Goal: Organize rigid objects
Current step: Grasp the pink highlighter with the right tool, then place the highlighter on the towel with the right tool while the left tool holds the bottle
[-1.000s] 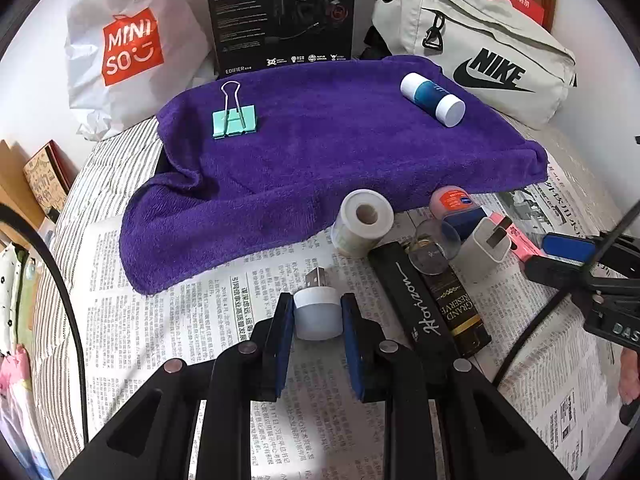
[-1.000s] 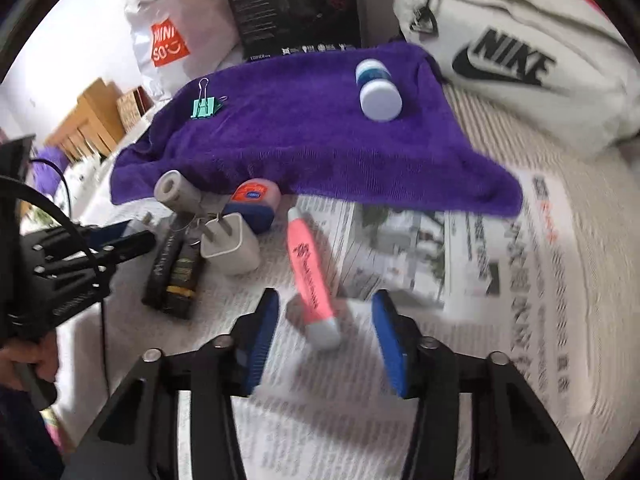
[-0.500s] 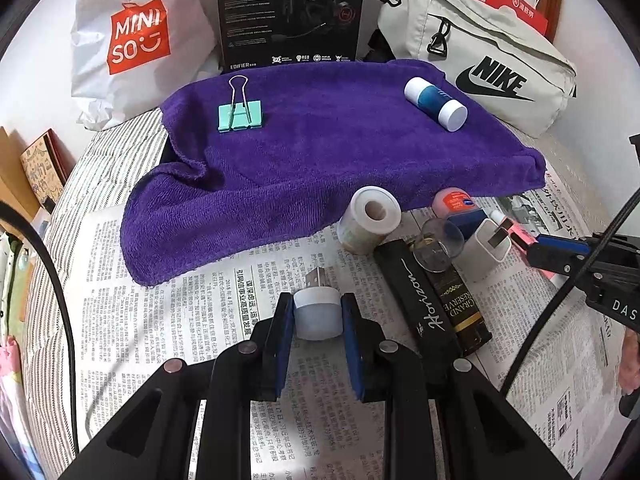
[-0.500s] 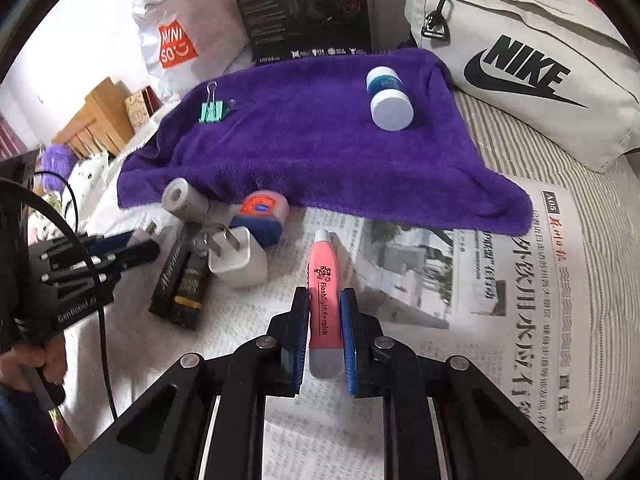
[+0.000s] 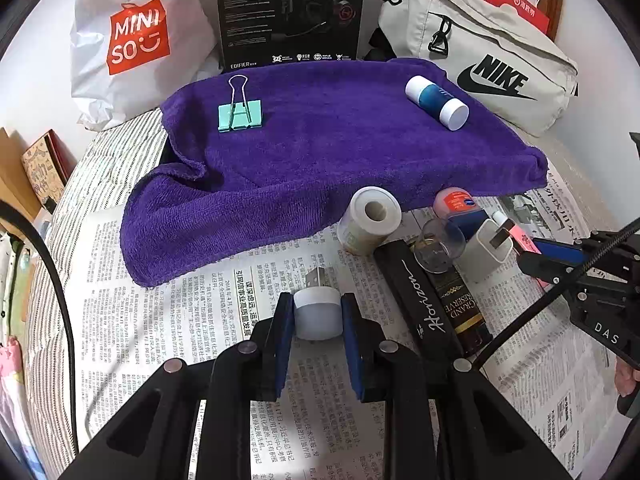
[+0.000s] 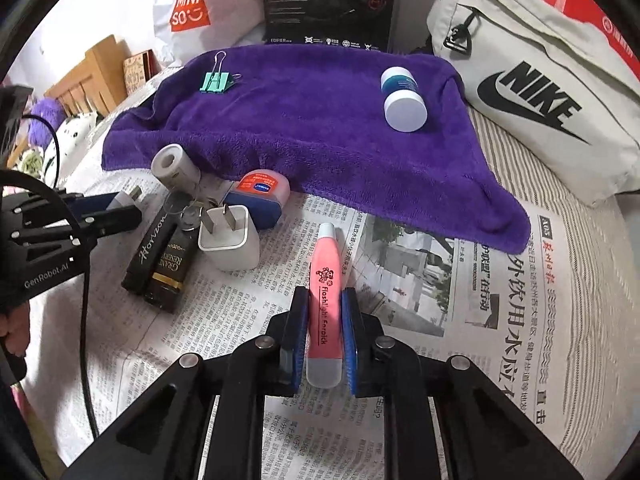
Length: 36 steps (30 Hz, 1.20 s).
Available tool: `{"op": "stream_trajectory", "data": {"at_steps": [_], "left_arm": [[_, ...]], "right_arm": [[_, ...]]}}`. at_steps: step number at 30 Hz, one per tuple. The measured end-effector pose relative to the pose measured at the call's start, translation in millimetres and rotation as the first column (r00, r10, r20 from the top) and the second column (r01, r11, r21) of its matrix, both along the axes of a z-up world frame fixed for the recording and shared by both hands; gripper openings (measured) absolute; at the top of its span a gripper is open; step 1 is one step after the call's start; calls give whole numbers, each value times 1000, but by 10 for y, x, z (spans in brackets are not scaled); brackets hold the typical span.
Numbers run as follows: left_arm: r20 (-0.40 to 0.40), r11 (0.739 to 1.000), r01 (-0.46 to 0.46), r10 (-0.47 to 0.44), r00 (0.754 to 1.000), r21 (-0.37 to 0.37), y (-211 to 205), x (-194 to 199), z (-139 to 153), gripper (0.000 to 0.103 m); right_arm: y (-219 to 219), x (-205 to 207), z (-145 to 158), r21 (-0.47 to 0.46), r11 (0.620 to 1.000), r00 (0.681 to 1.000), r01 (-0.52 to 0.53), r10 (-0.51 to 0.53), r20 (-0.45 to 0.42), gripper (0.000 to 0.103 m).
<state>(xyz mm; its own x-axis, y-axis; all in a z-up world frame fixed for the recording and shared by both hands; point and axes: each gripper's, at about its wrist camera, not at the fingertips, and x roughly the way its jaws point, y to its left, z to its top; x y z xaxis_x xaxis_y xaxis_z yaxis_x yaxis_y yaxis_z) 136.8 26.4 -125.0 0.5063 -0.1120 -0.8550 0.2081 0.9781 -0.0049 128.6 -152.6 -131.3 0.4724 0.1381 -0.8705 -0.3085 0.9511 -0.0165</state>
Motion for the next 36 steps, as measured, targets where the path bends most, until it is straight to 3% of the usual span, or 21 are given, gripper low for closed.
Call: {"op": "stream_trajectory", "data": {"at_steps": [14,20,36], "left_arm": [[28,1000,-21,21,999,-9,120,-29,197,23],[41,996,-18,22,999,-86,189,-4,339,23],[80,997,-20,26,996,-75,268,167,582,23]], "right_arm": [[-348,13,208,71,995,997,70,-71,9,16],[-388,-6,292,79,995,998,56,-57,16,16],[-398,203,586,115,993,997,36,-43,61,16]]}}
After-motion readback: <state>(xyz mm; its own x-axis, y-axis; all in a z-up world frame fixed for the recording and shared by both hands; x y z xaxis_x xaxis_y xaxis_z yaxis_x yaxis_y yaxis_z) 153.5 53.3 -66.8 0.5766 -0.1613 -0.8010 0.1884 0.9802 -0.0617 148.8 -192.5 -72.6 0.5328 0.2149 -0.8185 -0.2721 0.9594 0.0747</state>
